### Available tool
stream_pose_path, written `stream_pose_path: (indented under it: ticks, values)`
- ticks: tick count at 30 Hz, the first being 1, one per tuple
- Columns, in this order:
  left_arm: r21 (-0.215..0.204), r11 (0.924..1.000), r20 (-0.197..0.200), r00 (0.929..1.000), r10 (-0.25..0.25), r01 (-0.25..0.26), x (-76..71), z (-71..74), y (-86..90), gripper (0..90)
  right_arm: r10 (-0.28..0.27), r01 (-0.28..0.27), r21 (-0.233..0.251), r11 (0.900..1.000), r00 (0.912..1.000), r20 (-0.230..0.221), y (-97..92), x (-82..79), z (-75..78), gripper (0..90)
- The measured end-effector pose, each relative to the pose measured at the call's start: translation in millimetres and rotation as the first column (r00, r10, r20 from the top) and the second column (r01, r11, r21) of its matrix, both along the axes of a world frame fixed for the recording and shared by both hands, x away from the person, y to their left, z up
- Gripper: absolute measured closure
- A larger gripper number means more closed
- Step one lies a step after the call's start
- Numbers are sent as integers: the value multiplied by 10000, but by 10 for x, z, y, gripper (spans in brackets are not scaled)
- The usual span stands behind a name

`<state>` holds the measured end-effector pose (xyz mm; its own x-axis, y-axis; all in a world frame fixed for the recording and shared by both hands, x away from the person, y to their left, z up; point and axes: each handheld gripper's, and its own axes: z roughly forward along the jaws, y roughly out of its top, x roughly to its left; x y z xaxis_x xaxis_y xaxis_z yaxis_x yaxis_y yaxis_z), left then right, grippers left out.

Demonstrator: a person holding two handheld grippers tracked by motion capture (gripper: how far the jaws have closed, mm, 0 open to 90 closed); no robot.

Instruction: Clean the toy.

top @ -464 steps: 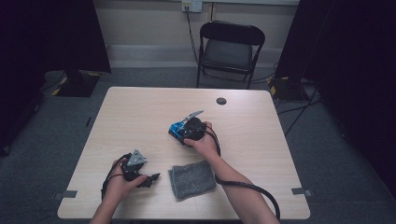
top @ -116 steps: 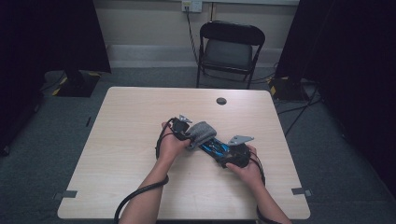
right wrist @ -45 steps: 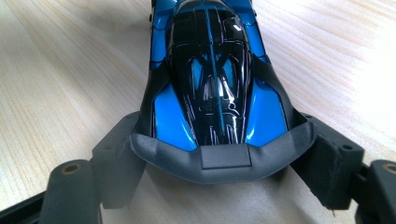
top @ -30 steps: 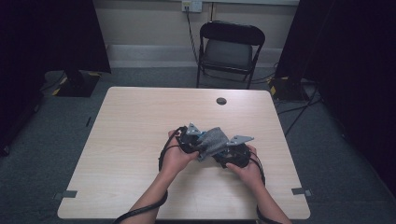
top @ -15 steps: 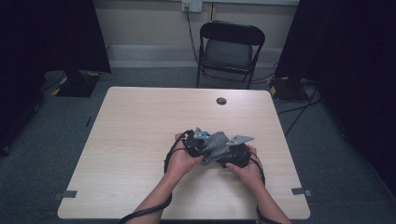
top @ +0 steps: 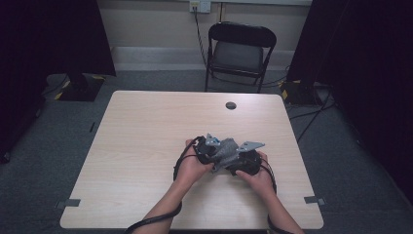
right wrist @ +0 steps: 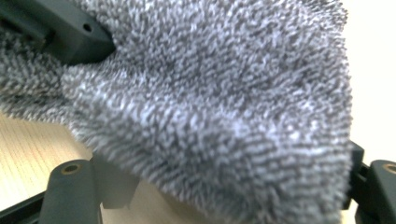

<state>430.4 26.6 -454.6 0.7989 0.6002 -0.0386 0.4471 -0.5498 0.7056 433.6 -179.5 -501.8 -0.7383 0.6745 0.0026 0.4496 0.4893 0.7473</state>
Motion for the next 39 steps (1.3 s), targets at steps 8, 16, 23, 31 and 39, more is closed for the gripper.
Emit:
stream_pose_path:
  ticks: [8, 16, 23, 31, 39]
  values:
    - [143, 9994, 69, 9995, 299, -300, 62, 5, 75, 749, 1, -1, 1, 10000, 10000, 0, 0, 0, 0, 236]
    - [335, 9983, 65, 9989, 473, -475, 116, 18, 109, 749, 3, -3, 1, 10000, 10000, 0, 0, 0, 0, 236]
    - [396, 9961, 101, 9969, 784, -787, 195, 31, 174, 749, 3, -3, 3, 10000, 10000, -5, 0, 0, 0, 236]
    - [455, 9945, 104, 9955, 944, -948, 260, 23, 197, 747, 6, -6, -3, 10000, 10000, -1, 0, 0, 0, 236]
    - [585, 9919, 17, 9936, 1128, -1127, 330, 23, 230, 748, -2, 2, 2, 10000, 10000, 0, 0, 0, 0, 236]
